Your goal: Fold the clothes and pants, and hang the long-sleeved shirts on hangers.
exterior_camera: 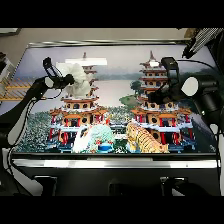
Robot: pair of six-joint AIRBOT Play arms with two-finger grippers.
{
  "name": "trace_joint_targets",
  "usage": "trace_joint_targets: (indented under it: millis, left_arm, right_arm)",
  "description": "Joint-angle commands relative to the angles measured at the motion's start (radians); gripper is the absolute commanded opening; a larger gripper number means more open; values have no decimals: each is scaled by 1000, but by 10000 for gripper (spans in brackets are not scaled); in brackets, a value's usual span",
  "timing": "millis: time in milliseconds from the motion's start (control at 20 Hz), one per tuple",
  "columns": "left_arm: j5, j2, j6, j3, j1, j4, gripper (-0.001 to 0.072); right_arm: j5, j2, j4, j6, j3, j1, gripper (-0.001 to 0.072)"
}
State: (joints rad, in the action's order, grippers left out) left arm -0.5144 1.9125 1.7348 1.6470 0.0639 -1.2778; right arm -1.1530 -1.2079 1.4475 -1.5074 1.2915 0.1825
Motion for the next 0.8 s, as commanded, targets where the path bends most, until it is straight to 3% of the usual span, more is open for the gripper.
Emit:
trace_joint_targets:
  millis: [0, 200, 300, 450, 750]
  left_arm:
    - [-179, 22, -47, 101, 2, 2, 12]
    - [-678, -26, -208, 236, 13, 48, 10]
    - [-824, -97, -216, 232, 42, 76, 10]
    - [-935, -200, -194, 232, 149, 124, 10]
    - [-951, -201, 6, 232, 510, 130, 11]
  right_arm:
    - [-1, 0, 0, 1, 1, 1, 32]
    - [-86, 0, 1, 1, 1, 1, 40]
    - [-169, 1, 1, -6, 1, 1, 99]
    - [-291, 15, 0, -37, 1, 1, 94]
    - [-448, 136, 59, -33, 1, 1, 94]
